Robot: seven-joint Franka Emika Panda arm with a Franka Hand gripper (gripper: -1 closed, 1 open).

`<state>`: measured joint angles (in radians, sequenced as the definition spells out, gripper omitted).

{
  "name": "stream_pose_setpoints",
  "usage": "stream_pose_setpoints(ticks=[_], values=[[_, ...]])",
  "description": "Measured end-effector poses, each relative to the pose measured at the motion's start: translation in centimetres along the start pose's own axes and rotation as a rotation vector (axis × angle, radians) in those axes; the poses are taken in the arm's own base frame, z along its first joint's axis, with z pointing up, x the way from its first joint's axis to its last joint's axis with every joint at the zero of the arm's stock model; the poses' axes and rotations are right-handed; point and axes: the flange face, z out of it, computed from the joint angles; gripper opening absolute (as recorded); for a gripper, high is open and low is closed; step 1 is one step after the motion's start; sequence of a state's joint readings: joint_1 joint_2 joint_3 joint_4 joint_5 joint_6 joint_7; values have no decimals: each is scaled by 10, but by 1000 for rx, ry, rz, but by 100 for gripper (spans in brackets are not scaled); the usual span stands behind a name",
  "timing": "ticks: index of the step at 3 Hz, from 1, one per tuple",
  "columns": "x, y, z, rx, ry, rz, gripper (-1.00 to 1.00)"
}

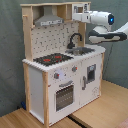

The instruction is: Play with the kitchen

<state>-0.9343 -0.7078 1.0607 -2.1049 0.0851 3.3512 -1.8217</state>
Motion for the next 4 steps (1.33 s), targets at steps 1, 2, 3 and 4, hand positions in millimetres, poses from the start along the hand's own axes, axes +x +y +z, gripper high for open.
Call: stream_pose_setpoints(ticks=[1, 2, 3, 4], values=[[-4, -4, -14, -18, 6, 7, -100], [-8, -9, -21, -57, 18, 9, -100], [-12, -12, -33, -74, 25, 13, -100], [-15, -11, -37, -83, 24, 5, -100]])
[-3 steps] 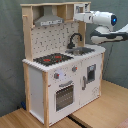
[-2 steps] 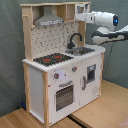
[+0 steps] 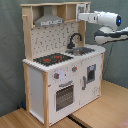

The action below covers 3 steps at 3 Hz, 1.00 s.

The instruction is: Play with the kitchen

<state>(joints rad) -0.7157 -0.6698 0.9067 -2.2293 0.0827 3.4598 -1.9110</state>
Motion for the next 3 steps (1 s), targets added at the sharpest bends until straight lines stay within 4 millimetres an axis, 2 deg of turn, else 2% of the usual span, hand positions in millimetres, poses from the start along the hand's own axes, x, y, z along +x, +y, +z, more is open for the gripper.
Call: stream_pose_setpoints(ticks=[1, 3], values=[[0, 4, -2, -9, -2, -3, 100], [12, 67, -48, -129, -41, -9, 100]])
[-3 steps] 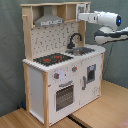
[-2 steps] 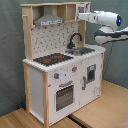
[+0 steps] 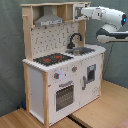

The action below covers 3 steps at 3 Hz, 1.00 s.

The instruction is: Play with the kitchen

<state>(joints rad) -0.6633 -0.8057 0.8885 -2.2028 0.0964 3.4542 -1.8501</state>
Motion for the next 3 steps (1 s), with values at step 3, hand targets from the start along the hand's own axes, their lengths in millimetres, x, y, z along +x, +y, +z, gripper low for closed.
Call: stream_pose_setpoints(ticks=[3], values=[[37, 44, 10, -67, -47, 95, 100]])
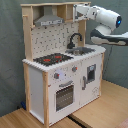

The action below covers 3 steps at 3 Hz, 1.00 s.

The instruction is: Play with the kitchen

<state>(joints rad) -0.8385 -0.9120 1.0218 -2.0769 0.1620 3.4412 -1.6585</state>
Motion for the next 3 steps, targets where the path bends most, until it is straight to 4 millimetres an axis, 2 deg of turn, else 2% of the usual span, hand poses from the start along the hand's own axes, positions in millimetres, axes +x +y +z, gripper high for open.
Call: stream_pose_setpoints(ticks=[3], values=[[31, 20, 8, -47, -102, 89, 100]])
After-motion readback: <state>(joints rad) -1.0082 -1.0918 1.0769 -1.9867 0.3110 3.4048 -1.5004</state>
